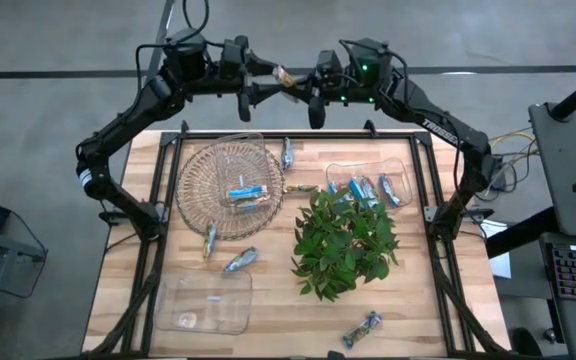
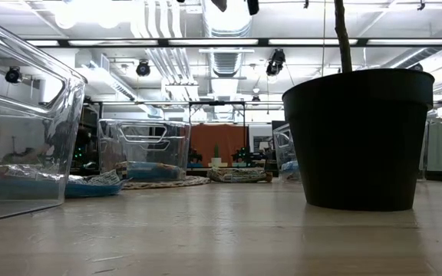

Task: Pick and place Granola Bars by type
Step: Put the bottom yellow granola bar into the top left transparent bin

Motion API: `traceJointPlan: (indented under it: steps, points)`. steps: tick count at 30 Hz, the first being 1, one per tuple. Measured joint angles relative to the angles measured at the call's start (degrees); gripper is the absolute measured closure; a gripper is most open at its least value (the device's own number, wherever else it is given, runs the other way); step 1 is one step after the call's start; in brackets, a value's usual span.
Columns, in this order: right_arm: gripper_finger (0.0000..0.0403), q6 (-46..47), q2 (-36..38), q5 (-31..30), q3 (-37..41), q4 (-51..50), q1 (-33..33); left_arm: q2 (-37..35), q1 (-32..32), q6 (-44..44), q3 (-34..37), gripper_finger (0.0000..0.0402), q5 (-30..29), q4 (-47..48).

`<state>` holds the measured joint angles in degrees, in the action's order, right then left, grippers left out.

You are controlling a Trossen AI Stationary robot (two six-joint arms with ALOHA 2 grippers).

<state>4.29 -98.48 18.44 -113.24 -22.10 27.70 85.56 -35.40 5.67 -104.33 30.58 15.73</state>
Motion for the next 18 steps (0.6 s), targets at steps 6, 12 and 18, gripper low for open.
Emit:
traceJointPlan:
  steps: [6,12,18]
  points:
    - [0.0392,0.02,0.0,-0.28,0.1,1.8,-0.44,0.09,0.0,-1.87,0.42,0.0229,0.93,-0.22]
    - [0.0391,0.0,0.0,-0.15,0.1,1.73,-0.86,0.15,0.0,-2.86,0.46,0.032,1.4,-0.64]
    - [0.036,0.02,0.0,-0.11,0.1,1.63,-0.85,0.15,0.02,-3.91,0.46,0.0378,1.32,-0.8]
